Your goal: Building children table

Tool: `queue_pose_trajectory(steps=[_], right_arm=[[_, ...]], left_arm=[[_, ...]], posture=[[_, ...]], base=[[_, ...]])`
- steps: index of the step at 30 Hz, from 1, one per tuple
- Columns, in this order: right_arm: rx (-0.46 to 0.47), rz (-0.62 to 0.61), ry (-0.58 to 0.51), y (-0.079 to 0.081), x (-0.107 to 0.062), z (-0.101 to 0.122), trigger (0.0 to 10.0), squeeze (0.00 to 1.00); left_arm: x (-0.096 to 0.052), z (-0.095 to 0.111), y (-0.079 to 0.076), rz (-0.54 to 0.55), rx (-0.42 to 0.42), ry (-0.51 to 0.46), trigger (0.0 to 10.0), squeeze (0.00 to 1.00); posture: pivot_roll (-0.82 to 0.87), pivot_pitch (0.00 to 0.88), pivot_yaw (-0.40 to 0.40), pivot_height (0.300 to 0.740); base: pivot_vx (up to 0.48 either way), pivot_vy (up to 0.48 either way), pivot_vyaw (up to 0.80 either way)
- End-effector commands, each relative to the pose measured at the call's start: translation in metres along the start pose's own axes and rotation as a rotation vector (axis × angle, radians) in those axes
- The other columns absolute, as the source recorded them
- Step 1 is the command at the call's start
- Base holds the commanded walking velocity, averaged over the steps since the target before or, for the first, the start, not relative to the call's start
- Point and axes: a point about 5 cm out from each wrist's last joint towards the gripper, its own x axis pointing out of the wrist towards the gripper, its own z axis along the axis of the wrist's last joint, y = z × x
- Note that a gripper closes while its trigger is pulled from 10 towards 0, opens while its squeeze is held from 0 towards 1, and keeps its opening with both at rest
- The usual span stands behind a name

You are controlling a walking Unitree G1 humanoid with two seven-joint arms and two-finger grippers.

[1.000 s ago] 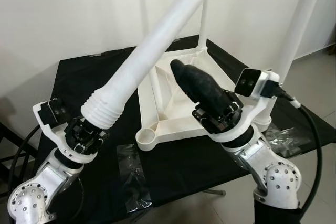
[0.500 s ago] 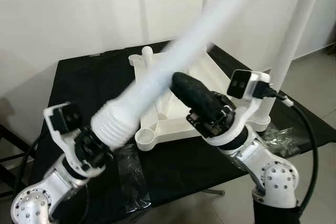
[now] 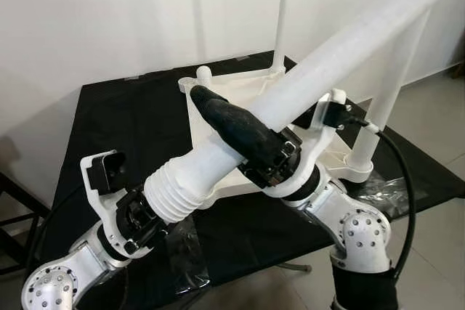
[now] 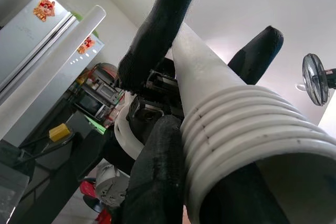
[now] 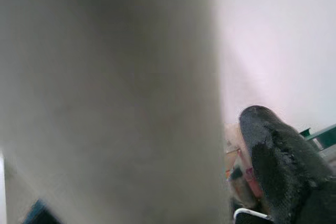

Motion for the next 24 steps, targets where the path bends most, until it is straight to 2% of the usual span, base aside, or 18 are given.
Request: queue_pose_trajectory(steps=[1, 2, 11, 14, 20, 21, 24], right_arm=[[-0.010, 0.005, 0.018, -0.002, 0.006, -0.002, 3.8, 0.00], [-0.014, 0.000, 0.009, -0.003, 0.007, -0.002, 0.0, 0.00], [-0.012, -0.031, 0.001, -0.009, 0.006, -0.004, 0.0, 0.00], [-0.011, -0.049, 0.003, -0.012, 0.005, -0.007, 0.0, 0.00], [-0.013, -0.054, 0.003, -0.013, 0.005, -0.007, 0.0, 0.00], [-0.017, -0.062, 0.002, -0.014, 0.005, -0.007, 0.0, 0.00], [-0.030, -0.077, -0.004, -0.016, 0.005, -0.006, 0.0, 0.00]], left_arm=[[0.004, -0.004, -0.003, -0.013, 0.007, 0.049, 10.0, 0.00], [0.005, -0.004, -0.003, -0.018, 0.007, 0.051, 10.0, 0.00], [0.009, -0.005, -0.004, -0.029, 0.016, 0.051, 10.0, 0.00], [0.014, -0.006, -0.003, -0.027, 0.069, 0.060, 10.0, 0.00], [0.015, -0.006, -0.003, -0.023, 0.087, 0.067, 10.0, 0.00], [0.016, -0.006, -0.002, -0.016, 0.091, 0.064, 10.0, 1.00], [0.014, -0.004, -0.001, 0.003, 0.102, 0.060, 10.0, 1.00]], posture=[[-0.02, 0.000, 0.032, 0.740], [-0.02, 0.000, 0.031, 0.740], [-0.02, 0.000, 0.030, 0.740], [-0.02, 0.000, 0.030, 0.740], [-0.02, 0.000, 0.029, 0.740], [-0.02, 0.000, 0.029, 0.740], [-0.02, 0.000, 0.027, 0.740]], base=[[0.000, 0.000, 0.00], [0.000, 0.000, 0.00], [0.000, 0.000, 0.00], [0.000, 0.000, 0.00], [0.000, 0.000, 0.00], [0.000, 0.000, 0.00], [0.000, 0.000, 0.00]])
